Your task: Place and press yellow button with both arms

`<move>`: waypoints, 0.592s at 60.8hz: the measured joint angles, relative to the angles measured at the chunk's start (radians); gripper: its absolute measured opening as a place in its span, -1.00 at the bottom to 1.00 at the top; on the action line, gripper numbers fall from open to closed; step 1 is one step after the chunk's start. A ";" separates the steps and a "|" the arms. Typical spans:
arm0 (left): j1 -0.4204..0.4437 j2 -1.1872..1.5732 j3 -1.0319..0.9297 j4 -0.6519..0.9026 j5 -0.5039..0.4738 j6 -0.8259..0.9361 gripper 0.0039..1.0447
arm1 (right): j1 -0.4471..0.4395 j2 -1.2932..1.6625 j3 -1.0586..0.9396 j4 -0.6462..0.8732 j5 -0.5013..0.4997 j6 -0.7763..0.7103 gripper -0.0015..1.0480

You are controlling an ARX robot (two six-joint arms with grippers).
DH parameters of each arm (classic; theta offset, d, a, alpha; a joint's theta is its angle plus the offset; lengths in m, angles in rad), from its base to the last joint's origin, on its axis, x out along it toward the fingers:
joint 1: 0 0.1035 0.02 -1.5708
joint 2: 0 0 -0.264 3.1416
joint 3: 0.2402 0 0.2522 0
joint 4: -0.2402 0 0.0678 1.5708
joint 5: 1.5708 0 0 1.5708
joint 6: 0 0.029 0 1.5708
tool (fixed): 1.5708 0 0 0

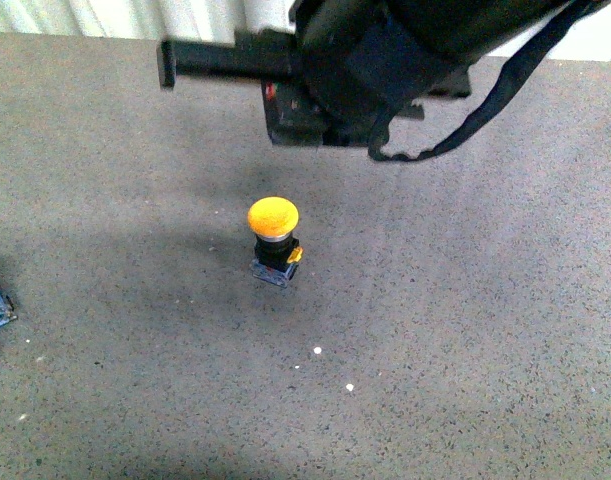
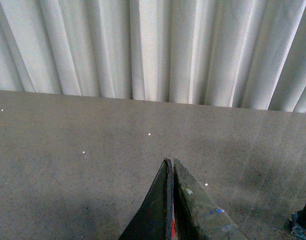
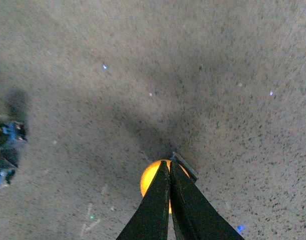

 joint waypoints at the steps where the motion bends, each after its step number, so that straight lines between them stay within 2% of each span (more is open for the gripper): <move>1: 0.000 0.000 0.000 0.000 0.000 0.000 -0.98 | -0.004 -0.010 -0.005 0.006 0.002 0.000 -0.97; 5: 0.000 0.000 0.000 0.000 0.000 0.000 -0.98 | -0.021 -0.043 -0.030 0.029 0.018 0.000 -0.90; 18: 0.000 0.000 0.000 0.000 0.000 0.000 -0.98 | -0.116 -0.180 -0.189 0.141 0.048 -0.032 -0.22; 19: 0.000 0.000 0.000 0.000 0.000 0.000 -0.98 | -0.121 -0.195 -0.212 0.172 0.072 -0.047 -0.19; 22: 0.000 0.000 0.000 0.000 0.000 0.000 -0.98 | -0.131 -0.235 -0.315 0.408 0.217 -0.120 -0.34; 25: 0.000 0.000 0.000 0.000 0.000 0.000 -0.98 | -0.145 -0.276 -0.422 0.647 0.306 -0.187 -0.51; 31: 0.000 0.000 0.000 0.000 0.000 0.000 -0.98 | -0.189 -0.360 -0.604 0.954 0.317 -0.254 -0.87; 33: 0.000 0.000 0.000 0.000 0.000 0.000 -0.98 | -0.206 -0.392 -0.652 0.999 0.303 -0.273 -0.98; 36: 0.000 0.000 0.000 0.000 0.000 0.000 -0.98 | -0.224 -0.431 -0.704 1.019 0.282 -0.279 -0.97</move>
